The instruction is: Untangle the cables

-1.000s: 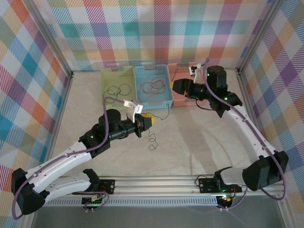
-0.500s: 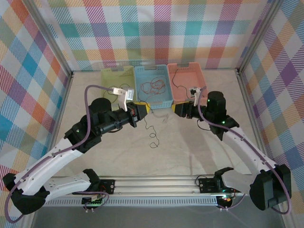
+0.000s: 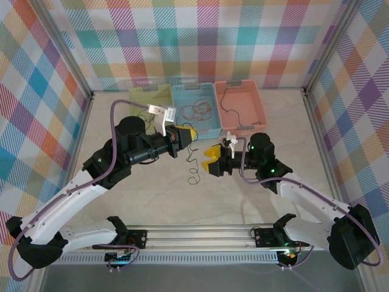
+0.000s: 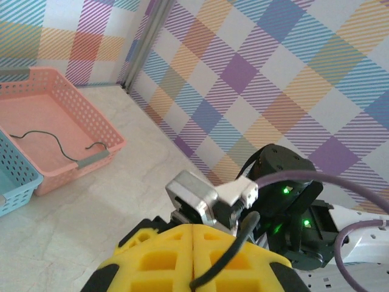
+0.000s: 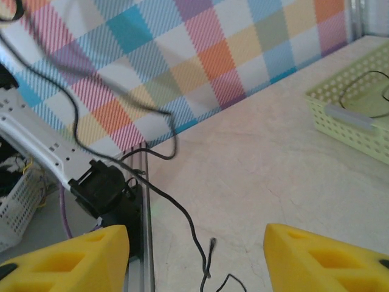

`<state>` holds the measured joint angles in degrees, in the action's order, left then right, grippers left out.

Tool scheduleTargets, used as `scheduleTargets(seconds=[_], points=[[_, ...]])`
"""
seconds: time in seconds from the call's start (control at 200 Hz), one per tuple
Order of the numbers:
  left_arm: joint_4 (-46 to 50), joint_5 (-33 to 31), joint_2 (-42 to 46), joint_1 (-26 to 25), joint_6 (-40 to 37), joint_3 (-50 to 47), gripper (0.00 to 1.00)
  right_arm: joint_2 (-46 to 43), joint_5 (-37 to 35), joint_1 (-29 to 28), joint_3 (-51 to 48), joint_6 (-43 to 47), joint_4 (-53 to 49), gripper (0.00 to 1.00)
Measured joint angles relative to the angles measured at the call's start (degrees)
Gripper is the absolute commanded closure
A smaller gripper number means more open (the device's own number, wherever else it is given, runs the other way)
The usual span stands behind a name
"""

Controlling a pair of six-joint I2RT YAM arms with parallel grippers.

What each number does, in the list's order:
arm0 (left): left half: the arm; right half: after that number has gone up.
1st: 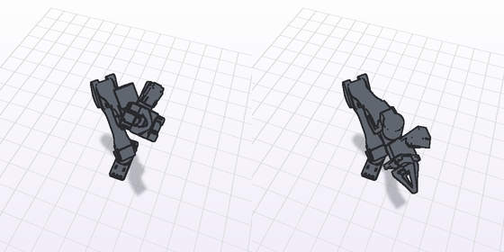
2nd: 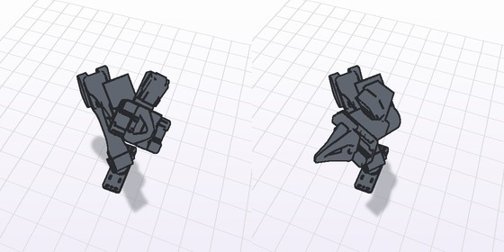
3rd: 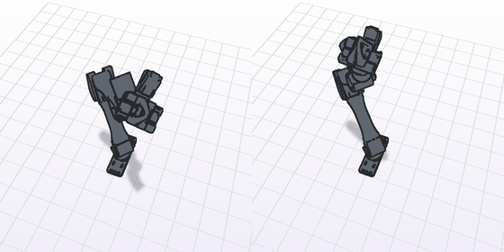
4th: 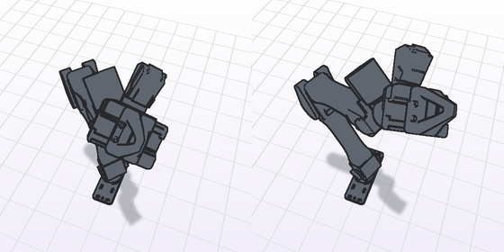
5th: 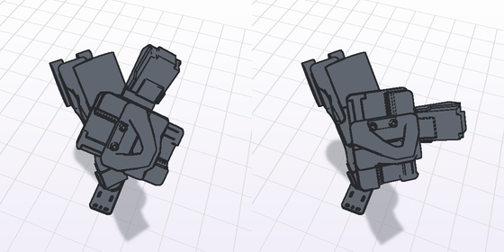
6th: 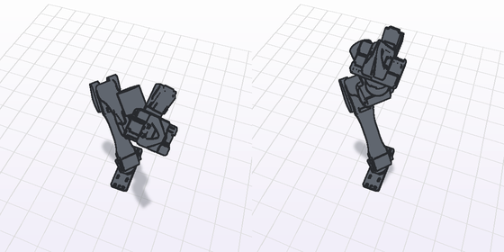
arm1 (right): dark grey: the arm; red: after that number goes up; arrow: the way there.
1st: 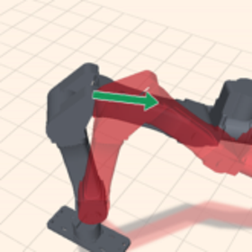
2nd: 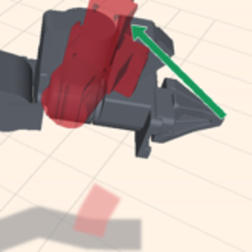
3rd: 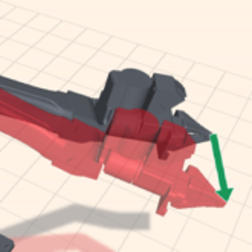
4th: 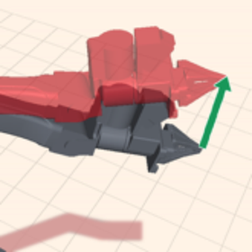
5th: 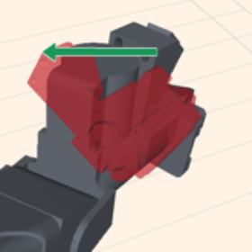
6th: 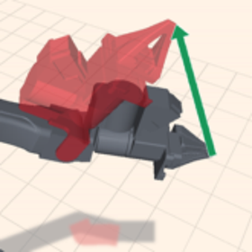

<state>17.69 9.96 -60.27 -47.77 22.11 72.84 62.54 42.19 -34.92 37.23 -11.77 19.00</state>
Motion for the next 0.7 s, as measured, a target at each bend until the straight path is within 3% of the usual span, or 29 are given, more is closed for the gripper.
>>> scheduleTargets(seconds=[0.235, 0.385, 0.7], points=[[0.55, -0.02, -0.39, 0.00, 0.00, 3.98, 1.00, 5.70, 0.28, -4.07, -2.34, 4.98, 2.93, 0.35], [0.76, -0.17, -0.81, 0.00, 0.00, 6.84, 1.00, 8.83, 0.28, -5.27, -2.86, 7.04, 3.69, 0.42], [1.92, -0.35, -2.03, 0.00, -0.04, 9.88, 1.00, 10.93, -2.75, -5.31, -2.86, 9.75, 6.95, 0.78]])
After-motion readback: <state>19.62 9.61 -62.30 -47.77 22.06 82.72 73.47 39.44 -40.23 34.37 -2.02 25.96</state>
